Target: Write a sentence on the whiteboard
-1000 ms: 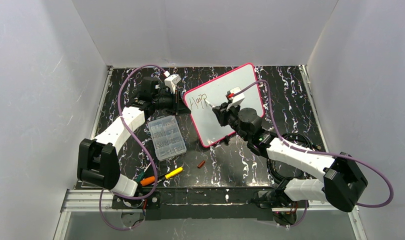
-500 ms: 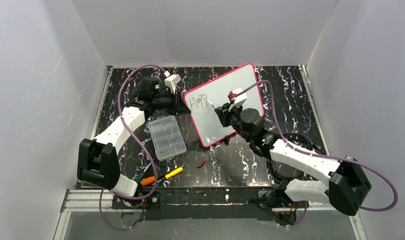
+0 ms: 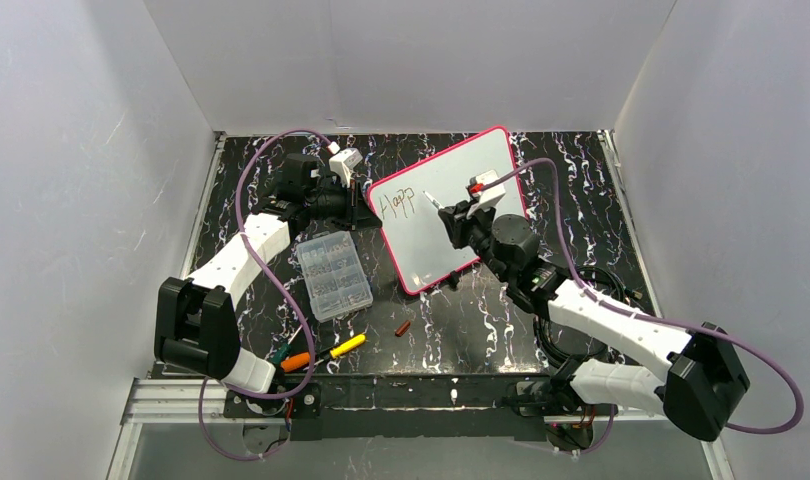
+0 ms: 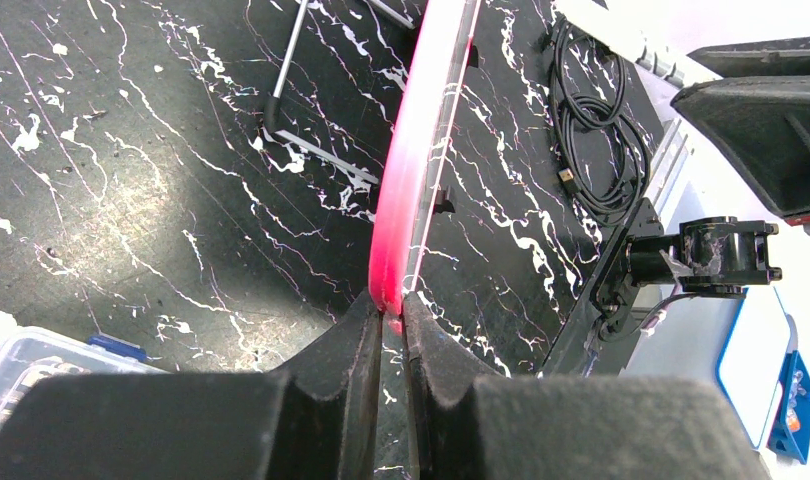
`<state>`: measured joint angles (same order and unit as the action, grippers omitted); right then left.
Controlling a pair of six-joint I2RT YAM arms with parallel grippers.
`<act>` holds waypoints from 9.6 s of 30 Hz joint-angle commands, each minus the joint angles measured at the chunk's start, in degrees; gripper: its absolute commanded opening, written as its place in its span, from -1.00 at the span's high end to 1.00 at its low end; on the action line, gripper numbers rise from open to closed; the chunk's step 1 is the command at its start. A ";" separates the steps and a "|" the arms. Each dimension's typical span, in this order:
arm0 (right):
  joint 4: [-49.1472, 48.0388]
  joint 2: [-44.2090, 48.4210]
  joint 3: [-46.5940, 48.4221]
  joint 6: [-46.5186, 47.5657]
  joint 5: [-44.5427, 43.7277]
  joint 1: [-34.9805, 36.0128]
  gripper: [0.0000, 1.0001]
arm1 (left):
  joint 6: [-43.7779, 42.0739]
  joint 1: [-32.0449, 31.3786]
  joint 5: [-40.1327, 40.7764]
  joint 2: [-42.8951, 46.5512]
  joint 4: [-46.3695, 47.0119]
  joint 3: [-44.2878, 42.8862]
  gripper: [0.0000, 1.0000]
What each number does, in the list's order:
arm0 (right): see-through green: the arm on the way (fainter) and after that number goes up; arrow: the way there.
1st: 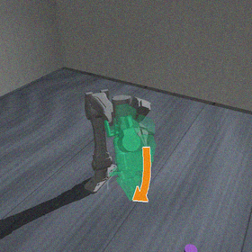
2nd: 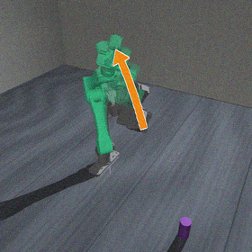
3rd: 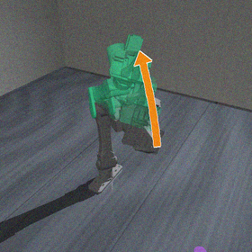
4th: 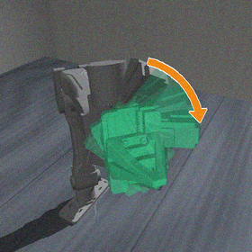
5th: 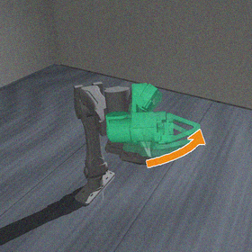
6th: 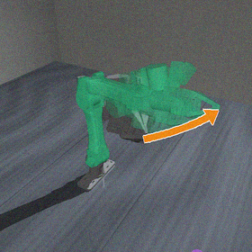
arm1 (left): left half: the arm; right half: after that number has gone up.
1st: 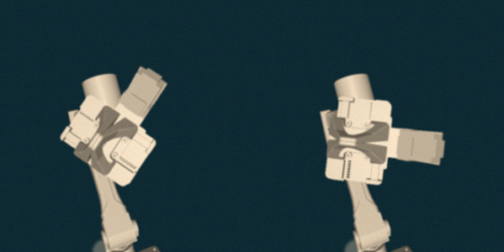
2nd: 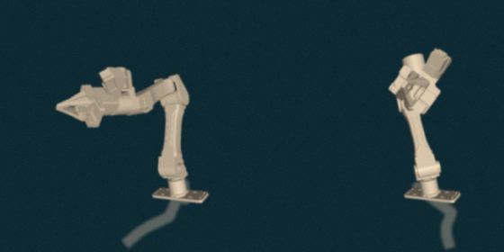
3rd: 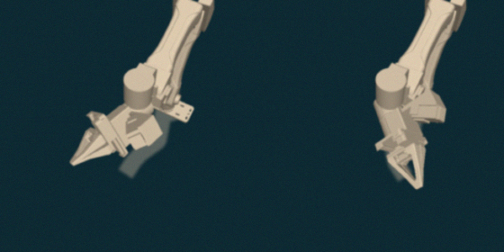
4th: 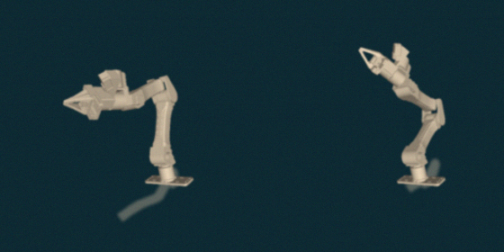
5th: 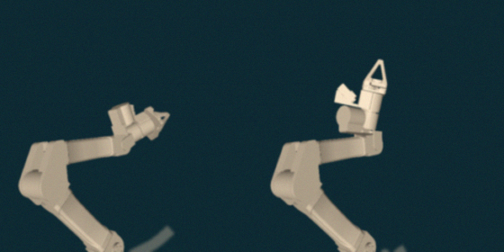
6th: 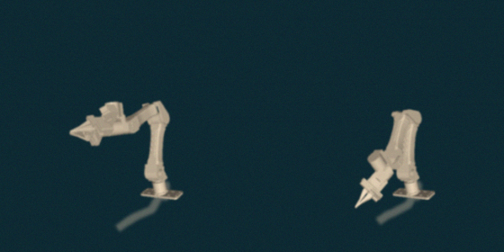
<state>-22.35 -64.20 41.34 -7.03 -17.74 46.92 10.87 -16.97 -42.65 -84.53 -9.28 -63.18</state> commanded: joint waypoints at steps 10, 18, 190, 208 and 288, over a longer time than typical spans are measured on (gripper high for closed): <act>-2.77 -3.25 2.13 1.49 1.82 -0.33 0.97 | -1.45 -0.74 -0.98 2.47 -2.32 -0.76 1.00; -2.99 -4.69 2.76 1.35 -0.86 -0.33 0.97 | -1.45 -0.78 -0.96 2.48 -2.32 -0.73 1.00; -6.34 -7.16 1.72 0.07 -9.15 -0.07 0.97 | -1.99 -0.76 -1.44 3.96 -2.32 -0.38 1.00; -2.73 -5.32 -1.55 -2.11 -8.11 -0.07 0.97 | -2.07 -0.74 -1.20 4.26 -2.32 -0.37 1.00; -7.82 -3.73 -5.02 -0.68 -7.31 0.02 0.97 | -1.99 -0.78 -1.15 4.10 -2.30 -0.45 1.00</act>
<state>-30.28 -69.21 37.47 -6.31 -26.17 46.89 10.09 -17.37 -41.95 -83.44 -10.35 -63.18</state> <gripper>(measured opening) 0.188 0.093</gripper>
